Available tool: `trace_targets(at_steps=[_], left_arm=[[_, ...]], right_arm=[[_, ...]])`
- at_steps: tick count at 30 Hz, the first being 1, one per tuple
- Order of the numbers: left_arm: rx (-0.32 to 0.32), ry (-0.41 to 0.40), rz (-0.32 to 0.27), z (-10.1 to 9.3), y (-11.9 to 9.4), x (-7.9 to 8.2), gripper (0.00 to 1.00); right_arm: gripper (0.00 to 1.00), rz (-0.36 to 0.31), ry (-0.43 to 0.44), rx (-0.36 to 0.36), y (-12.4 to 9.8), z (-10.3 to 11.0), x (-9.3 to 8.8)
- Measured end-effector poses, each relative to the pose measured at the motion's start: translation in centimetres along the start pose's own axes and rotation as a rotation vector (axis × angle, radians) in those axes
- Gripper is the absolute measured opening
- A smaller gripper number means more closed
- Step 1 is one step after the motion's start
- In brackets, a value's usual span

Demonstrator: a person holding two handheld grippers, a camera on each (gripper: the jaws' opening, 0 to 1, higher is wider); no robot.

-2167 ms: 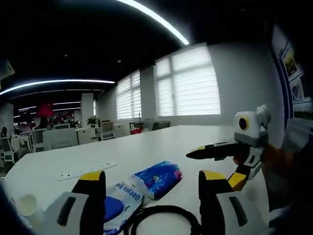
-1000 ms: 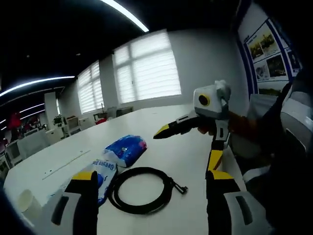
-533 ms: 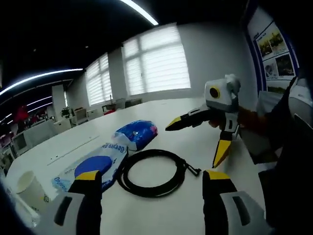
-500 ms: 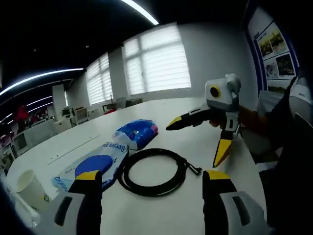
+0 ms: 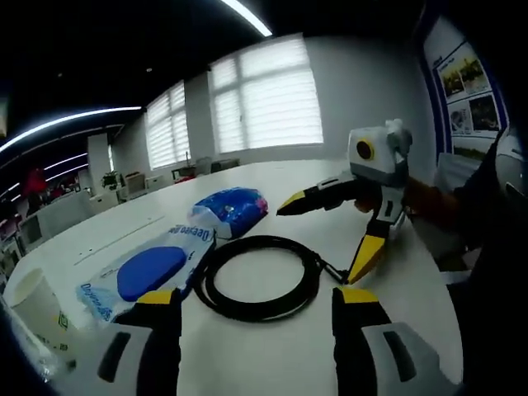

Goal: Arrange the tabletop items into an orderly group along one side of the table until the central work area is clear of visible clutter.

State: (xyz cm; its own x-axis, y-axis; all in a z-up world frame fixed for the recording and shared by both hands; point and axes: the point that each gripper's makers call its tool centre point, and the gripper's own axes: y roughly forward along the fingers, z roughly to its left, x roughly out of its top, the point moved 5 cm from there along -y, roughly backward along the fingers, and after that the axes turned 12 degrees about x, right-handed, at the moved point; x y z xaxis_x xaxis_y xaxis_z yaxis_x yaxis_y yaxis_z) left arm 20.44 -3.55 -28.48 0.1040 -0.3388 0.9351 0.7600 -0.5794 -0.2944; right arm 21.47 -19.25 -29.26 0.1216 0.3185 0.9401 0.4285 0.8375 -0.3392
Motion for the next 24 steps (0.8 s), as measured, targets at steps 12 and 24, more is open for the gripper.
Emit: trace_targets(at_steps=[12, 24], left_arm=[[0.002, 0.045, 0.054, 0.3, 1.0, -0.4, 0.68], [-0.035, 0.009, 0.089, 0.2, 1.9, -1.5, 0.67]], right_arm=[[0.87, 0.017, -0.003, 0.016, 1.6, -0.2, -0.2], [0.83, 0.012, 0.048, 0.060, 2.3, -0.6, -0.8]])
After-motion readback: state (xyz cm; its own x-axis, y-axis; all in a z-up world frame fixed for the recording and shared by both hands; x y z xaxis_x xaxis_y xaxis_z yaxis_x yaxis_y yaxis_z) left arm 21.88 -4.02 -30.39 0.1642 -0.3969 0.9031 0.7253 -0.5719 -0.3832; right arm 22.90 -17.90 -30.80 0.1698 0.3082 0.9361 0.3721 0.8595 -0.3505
